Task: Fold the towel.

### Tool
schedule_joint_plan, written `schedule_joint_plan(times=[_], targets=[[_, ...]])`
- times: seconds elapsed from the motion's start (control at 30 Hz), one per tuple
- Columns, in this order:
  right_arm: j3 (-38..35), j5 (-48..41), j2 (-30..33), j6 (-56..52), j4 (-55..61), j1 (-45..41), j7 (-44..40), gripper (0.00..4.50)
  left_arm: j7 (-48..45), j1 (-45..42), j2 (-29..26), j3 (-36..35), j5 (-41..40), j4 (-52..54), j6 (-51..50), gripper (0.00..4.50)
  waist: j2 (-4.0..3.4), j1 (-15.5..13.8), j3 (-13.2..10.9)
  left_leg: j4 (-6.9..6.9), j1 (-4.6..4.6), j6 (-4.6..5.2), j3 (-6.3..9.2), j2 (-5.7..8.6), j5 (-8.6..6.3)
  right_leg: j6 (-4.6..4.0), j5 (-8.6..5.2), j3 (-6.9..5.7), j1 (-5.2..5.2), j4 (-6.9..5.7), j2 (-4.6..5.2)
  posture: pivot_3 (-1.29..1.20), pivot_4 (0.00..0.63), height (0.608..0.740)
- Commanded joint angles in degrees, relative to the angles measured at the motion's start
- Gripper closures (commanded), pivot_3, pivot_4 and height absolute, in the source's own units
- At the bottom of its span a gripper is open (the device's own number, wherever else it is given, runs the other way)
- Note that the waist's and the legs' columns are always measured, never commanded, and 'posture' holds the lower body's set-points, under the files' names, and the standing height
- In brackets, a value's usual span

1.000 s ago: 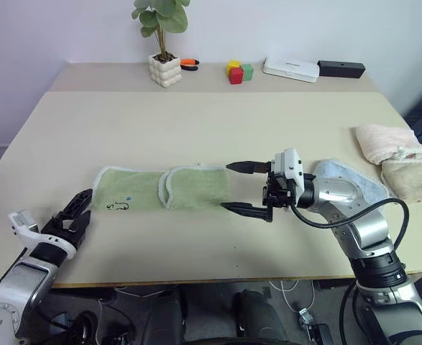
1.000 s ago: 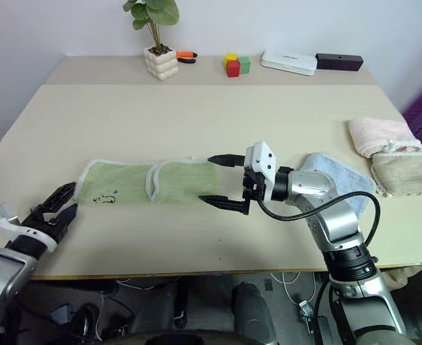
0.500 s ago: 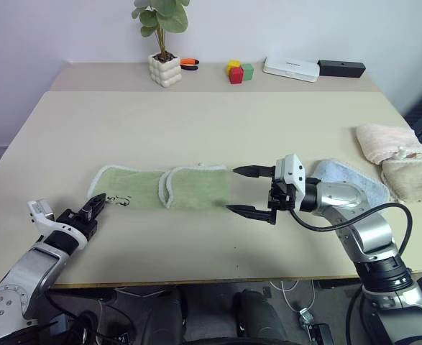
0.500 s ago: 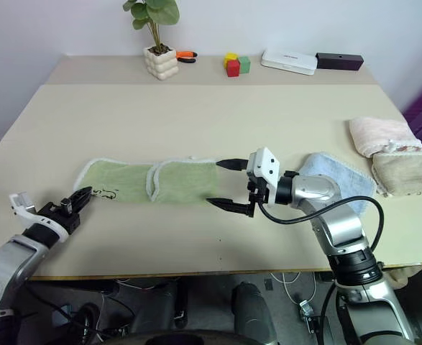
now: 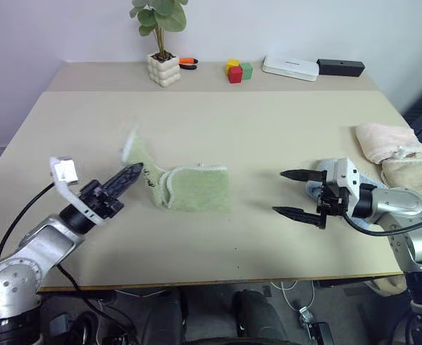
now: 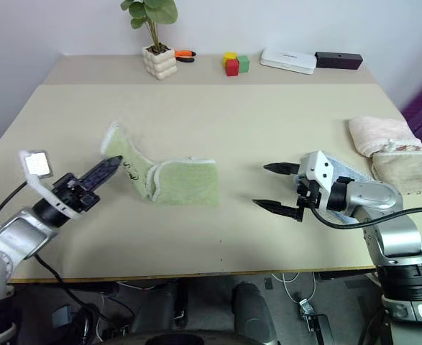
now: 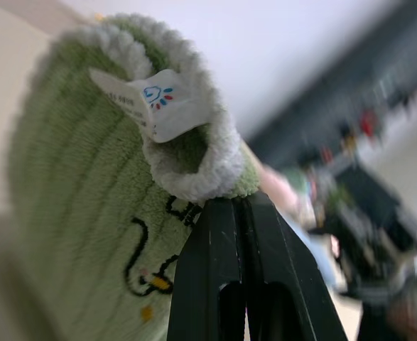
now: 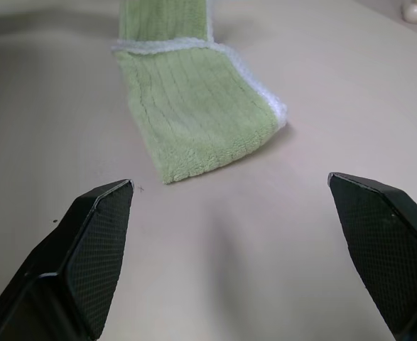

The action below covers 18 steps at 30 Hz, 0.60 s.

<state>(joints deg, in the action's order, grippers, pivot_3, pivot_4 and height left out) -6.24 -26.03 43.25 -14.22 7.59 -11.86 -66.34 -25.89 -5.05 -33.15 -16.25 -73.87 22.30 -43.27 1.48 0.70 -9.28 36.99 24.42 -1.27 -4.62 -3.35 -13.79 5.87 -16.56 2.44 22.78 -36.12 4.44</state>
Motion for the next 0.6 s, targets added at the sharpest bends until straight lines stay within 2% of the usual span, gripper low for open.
schedule_joint_plan(times=[0.03, 0.27, 0.43, 0.6], targets=[[-1.2, -0.7, -0.6, 0.8, 1.5, -0.4, 1.4, 0.0, -9.2, -3.2, -1.6, 7.6, 10.5, -1.3, 2.9, 4.46, 0.0, 0.0, 0.0, 0.01, 0.0, 0.02, 0.01, 0.04, -0.01, 0.0, 0.0, 0.0, -0.01, 0.0, 0.0, 0.0, 0.15, 0.735], [-1.6, -0.3, -0.7, 1.3, 2.2, 0.6, 3.3, 0.0, -20.2, -14.1, 2.0, 20.4, 24.0, -11.9, 5.4, 4.46, 0.02, -0.2, 0.0, 0.08, 0.04, 0.08, 0.05, 0.09, -0.02, 0.05, 0.02, -0.03, -0.02, 0.0, -0.01, 0.0, 0.15, 0.735], [-3.1, -0.6, 0.0, 1.5, 3.3, 2.9, 4.2, 0.0, -22.5, -16.7, 6.1, 24.7, 30.2, -15.7, 7.2, 4.46, 0.02, -0.1, 0.0, 0.06, 0.04, 0.15, 0.05, 0.13, -0.06, 0.19, 0.07, 0.0, -0.03, 0.0, -0.01, 0.0, 0.15, 0.735], [-4.1, -0.9, 0.0, 1.2, 4.1, 3.9, 5.2, 0.0, -24.4, -16.2, 7.5, 28.1, 35.6, -16.5, 8.0, 4.46, 0.02, -0.1, 0.0, 0.07, 0.04, 0.15, 0.07, 0.13, -0.06, 0.34, 0.13, 0.0, -0.04, -0.01, -0.02, 0.0, 0.15, 0.735]])
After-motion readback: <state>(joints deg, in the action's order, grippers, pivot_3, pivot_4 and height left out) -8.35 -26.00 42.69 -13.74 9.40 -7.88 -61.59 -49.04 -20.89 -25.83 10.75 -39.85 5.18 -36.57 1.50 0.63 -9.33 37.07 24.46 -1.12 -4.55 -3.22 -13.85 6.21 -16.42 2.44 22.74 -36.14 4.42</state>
